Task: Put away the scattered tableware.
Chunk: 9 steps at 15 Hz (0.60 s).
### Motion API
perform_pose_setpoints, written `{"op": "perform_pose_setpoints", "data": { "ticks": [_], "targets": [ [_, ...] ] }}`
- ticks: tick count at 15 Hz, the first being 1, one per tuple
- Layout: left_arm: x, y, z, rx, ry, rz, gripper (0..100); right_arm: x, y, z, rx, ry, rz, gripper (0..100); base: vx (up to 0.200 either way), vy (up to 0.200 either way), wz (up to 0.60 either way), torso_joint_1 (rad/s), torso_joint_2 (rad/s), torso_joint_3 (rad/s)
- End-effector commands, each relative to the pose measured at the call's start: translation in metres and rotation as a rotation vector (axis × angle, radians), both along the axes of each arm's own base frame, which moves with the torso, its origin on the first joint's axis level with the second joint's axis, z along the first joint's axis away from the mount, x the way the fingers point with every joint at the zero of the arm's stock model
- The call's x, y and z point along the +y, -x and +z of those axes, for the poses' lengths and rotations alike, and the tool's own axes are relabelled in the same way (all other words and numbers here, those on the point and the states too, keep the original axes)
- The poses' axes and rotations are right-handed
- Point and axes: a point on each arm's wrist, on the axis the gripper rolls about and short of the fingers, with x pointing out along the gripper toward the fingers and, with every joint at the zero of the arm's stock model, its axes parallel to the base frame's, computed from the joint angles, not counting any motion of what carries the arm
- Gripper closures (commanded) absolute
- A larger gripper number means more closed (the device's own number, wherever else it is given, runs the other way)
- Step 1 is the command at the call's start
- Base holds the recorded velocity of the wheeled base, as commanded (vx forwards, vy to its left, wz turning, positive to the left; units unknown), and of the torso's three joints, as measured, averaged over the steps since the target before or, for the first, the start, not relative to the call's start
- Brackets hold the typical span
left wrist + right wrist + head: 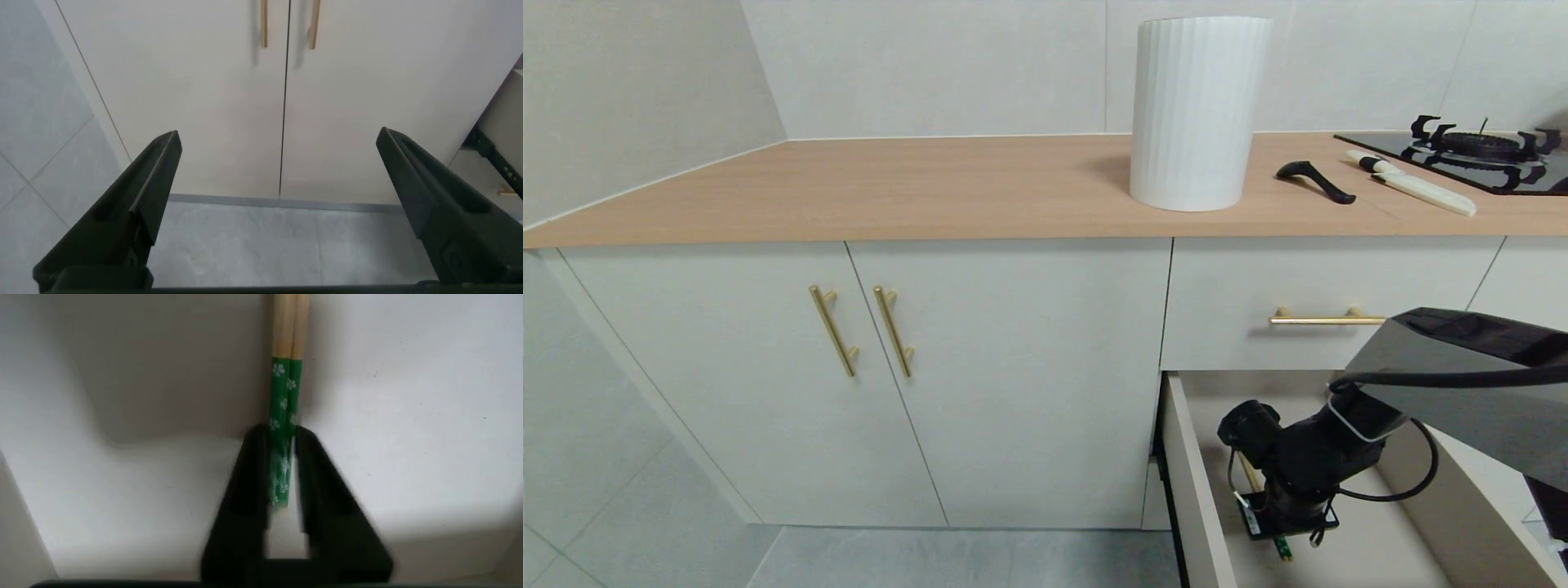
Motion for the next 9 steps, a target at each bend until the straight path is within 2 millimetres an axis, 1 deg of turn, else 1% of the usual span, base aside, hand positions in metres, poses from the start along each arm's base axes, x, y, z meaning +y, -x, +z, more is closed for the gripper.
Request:
{"op": "perform_pose_setpoints", "data": {
  "ticks": [1, 4, 6, 7, 9],
  "targets": [
    [0.000, 0.000, 0.000, 0.000, 0.000, 0.001, 0, 0.000, 0.000, -0.002, 0.007, -0.001, 0.002, 0, 0.000, 0.000, 0.00, 0.000, 0.00, 0.000],
    [0.000, 0.000, 0.000, 0.001, 0.000, 0.001, 0, 0.001, 0.000, 0.002, -0.010, -0.015, 0.003, 0, 0.000, 0.000, 0.00, 0.000, 0.00, 0.000],
    [0.000, 0.000, 0.000, 0.000, 0.000, 0.001, 0, -0.001, 0.003, 0.018, -0.037, -0.033, 0.005, 0, 0.000, 0.000, 0.00, 0.000, 0.00, 0.000],
    [0.000, 0.000, 0.000, 0.000, 0.000, 0.001, 0, -0.001, 0.007, 0.035, -0.063, -0.076, 0.014, 0, 0.000, 0.000, 0.00, 0.000, 0.00, 0.000],
    [0.000, 0.000, 0.000, 0.000, 0.000, 0.001, 0, 0.002, 0.010, 0.046, -0.070, -0.133, 0.034, 0, 0.000, 0.000, 0.00, 0.000, 0.00, 0.000]
  ]
}}
